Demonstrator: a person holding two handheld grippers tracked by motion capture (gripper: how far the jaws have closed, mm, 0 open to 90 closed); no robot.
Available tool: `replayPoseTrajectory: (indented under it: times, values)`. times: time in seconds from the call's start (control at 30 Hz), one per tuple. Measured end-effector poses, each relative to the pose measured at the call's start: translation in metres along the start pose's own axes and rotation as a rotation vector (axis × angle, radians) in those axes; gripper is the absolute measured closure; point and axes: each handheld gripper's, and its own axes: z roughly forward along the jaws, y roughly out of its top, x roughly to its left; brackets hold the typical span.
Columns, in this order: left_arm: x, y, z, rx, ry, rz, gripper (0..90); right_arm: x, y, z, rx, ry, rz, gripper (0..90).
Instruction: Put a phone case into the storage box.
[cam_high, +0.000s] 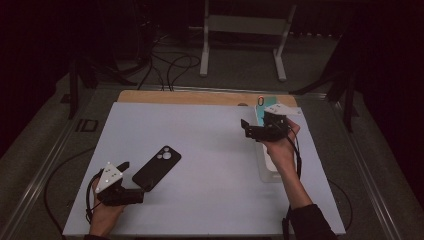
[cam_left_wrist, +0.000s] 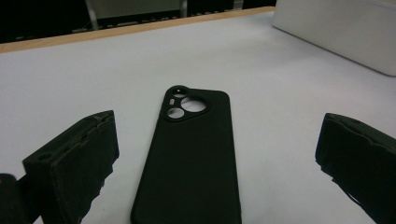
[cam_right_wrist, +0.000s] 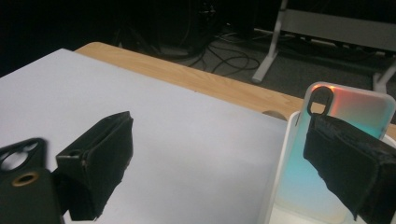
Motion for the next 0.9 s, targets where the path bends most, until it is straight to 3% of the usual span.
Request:
replayPoseTrajectory:
  times: [0.17, 0.4, 0.9]
  values:
    - [0.002, 0.002, 0.000, -0.009, 0.006, -0.016, 0.0, 0.008, -0.008, -0.015, -0.014, 0.024, -0.028, 8.3]
    - [0.002, 0.003, 0.000, -0.007, 0.017, -0.008, 0.0, 0.019, -0.025, -0.032, -0.023, 0.050, -0.051, 8.4]
    - [0.005, 0.008, -0.002, -0.010, 0.039, -0.014, 0.0, 0.028, -0.069, -0.052, -0.071, 0.086, -0.037, 8.5]
